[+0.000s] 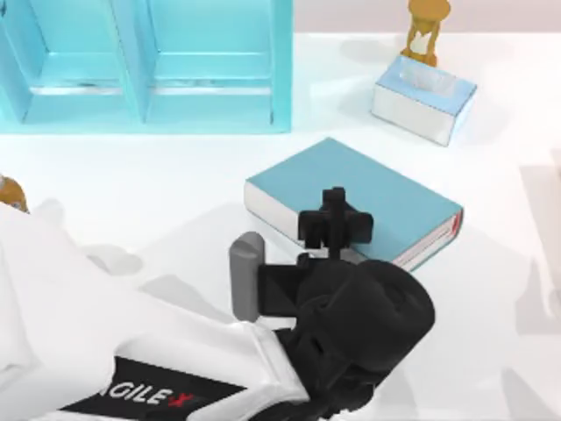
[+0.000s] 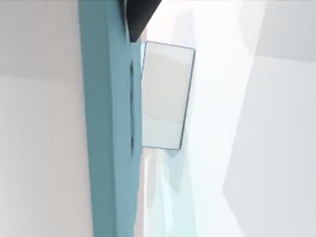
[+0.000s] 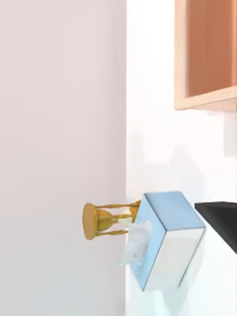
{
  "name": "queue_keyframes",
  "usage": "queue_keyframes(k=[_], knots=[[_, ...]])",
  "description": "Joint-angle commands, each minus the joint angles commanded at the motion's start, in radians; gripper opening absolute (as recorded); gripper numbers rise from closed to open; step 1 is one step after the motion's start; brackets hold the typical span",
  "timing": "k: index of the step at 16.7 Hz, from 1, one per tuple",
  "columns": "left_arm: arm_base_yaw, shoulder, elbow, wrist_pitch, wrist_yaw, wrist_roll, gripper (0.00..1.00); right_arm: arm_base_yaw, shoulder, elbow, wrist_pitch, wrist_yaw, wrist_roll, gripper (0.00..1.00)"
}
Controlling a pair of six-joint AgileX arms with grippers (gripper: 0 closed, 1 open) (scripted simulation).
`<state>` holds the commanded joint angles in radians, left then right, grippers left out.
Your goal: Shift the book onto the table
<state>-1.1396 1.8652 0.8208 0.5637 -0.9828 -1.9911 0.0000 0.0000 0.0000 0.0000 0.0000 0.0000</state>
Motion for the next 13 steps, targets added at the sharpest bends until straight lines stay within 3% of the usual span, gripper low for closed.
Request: queue_keyframes(k=[11,13], knots=[[0.0,0.1,-0.029,0.129,0.002,0.0,0.0,0.0,0.0,0.0,0.0,0.0,0.0,1.0],[0.0,0.1,-0.029,0.129,0.002,0.0,0.15,0.0,0.0,0.0,0.0,0.0,0.0,1.0]])
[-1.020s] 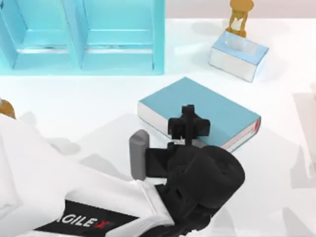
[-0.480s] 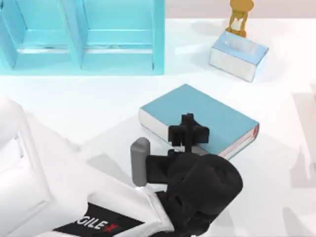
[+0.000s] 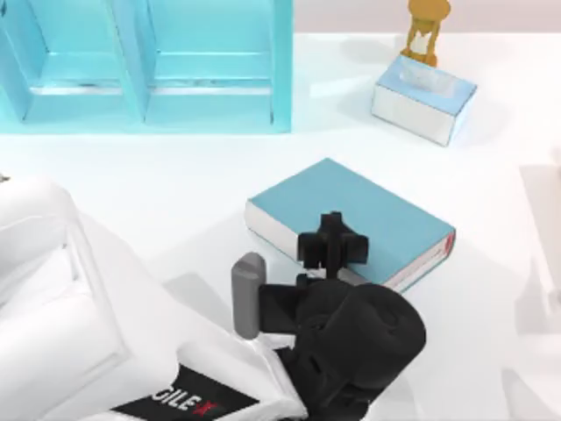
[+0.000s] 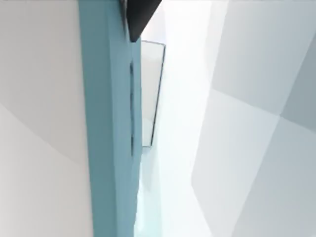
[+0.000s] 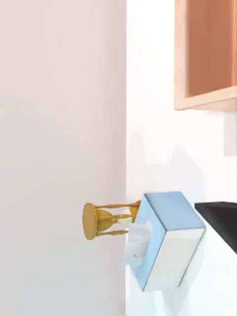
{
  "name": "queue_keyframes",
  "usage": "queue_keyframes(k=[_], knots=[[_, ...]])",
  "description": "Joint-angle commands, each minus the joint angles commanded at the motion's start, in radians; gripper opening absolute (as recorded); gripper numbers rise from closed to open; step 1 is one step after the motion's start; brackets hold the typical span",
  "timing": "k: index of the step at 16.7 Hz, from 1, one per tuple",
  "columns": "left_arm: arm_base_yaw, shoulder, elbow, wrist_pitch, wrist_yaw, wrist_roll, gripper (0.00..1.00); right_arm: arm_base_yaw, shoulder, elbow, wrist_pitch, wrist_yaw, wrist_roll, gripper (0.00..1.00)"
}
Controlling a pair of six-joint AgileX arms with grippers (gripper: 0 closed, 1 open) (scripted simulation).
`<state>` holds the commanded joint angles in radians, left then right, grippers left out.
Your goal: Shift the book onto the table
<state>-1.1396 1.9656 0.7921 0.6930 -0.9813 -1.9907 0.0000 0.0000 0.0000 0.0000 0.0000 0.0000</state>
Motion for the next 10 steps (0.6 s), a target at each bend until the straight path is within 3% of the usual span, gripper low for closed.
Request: queue_keyframes(k=[10], knots=[[0.0,0.0,0.0,0.0,0.0,0.0,0.9,0.0,0.0,0.0,0.0,0.0,0.0,1.0]])
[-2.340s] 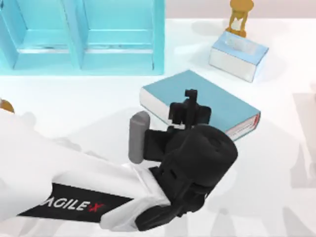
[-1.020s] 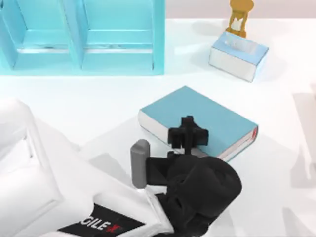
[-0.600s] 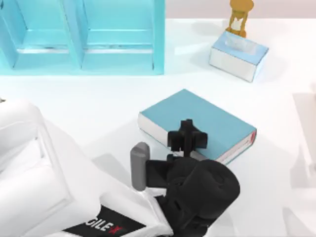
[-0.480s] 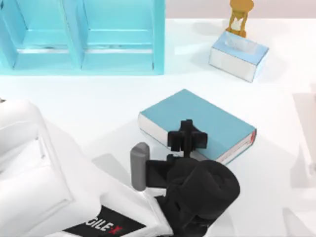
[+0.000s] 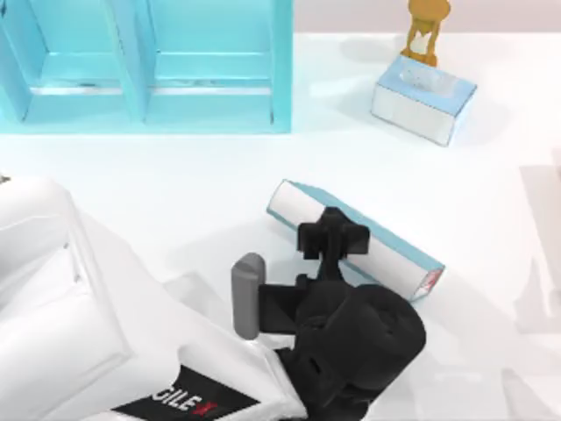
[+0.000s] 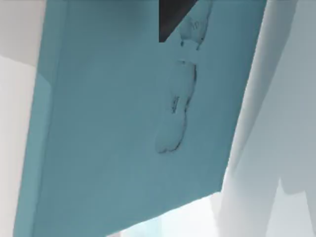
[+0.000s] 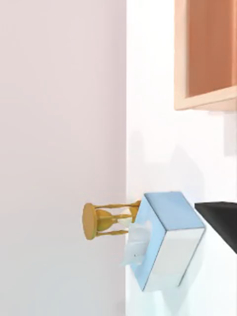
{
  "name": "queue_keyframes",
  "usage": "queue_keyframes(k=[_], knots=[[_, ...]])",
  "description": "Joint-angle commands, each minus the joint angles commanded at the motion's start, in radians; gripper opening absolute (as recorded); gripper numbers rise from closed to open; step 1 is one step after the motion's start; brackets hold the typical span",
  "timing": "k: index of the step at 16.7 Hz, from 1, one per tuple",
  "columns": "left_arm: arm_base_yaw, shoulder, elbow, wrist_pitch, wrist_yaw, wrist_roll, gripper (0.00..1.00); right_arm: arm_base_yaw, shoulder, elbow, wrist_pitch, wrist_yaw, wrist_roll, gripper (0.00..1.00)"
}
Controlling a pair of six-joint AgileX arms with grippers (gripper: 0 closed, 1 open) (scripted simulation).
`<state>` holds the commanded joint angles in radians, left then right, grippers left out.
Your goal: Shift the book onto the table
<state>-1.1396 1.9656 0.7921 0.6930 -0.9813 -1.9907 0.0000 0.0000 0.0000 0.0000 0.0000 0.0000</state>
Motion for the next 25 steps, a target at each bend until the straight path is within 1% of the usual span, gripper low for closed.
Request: queue_keyframes(k=[1,2,11,14,16,18,25], knots=[[0.0,0.0,0.0,0.0,0.0,0.0,0.98,0.0,0.0,0.0,0.0,0.0,0.0,1.0],[0.0,0.0,0.0,0.0,0.0,0.0,1.0,0.0,0.0,0.0,0.0,0.0,0.0,1.0],[-0.001,0.001,-0.001,-0.003,0.0,-0.002,1.0,0.0,0.0,0.0,0.0,0.0,0.0,1.0],[-0.034,-0.008,0.013,-0.061,-0.026,-0.068,1.0,0.0,0.0,0.0,0.0,0.0,0.0,1.0],[-0.08,-0.019,0.029,-0.151,-0.057,-0.162,1.0,0.0,0.0,0.0,0.0,0.0,0.0,1.0],[-0.138,-0.032,0.045,-0.28,-0.094,-0.281,1.0,0.0,0.0,0.0,0.0,0.0,0.0,1.0],[-0.361,-0.082,0.083,-0.839,-0.243,-0.734,1.0,0.0,0.0,0.0,0.0,0.0,0.0,1.0]])
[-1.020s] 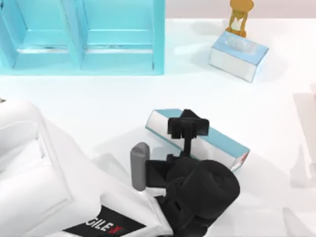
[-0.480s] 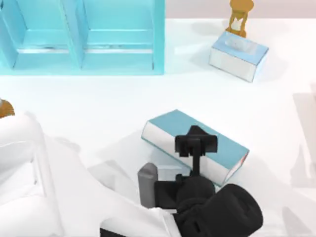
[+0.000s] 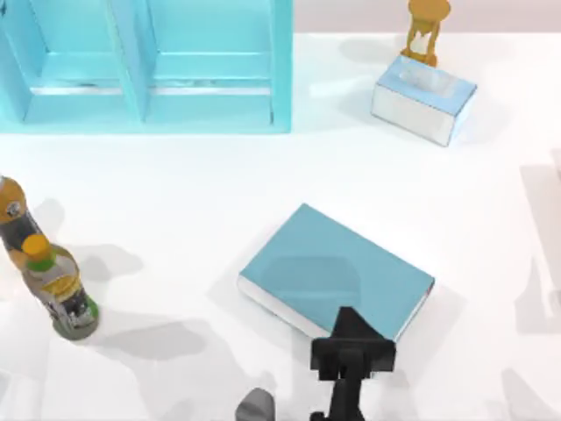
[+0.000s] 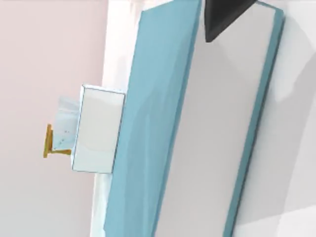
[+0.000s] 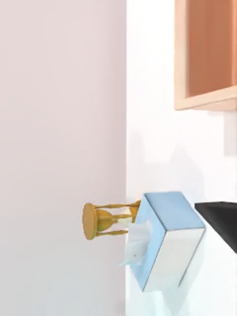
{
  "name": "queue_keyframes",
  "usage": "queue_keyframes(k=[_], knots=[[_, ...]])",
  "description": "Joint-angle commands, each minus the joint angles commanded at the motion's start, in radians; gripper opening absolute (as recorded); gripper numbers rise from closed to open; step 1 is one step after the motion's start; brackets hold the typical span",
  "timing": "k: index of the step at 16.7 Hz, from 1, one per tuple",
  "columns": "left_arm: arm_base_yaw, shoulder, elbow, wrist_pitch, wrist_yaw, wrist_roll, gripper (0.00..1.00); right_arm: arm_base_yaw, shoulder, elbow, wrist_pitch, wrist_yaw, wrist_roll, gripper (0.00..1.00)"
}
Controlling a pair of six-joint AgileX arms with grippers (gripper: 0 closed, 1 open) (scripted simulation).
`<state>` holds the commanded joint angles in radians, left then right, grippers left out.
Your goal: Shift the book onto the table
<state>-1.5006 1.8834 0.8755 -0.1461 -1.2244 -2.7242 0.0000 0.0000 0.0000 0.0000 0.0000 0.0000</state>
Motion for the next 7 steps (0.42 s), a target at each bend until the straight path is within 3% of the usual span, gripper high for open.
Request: queue_keyframes(k=[4,7], knots=[[-0.083,-0.023,0.007,-0.194,-0.059,-0.164,1.0,0.0,0.0,0.0,0.0,0.0,0.0,1.0],[-0.1,-0.028,0.007,-0.228,-0.07,-0.195,1.0,0.0,0.0,0.0,0.0,0.0,0.0,1.0]])
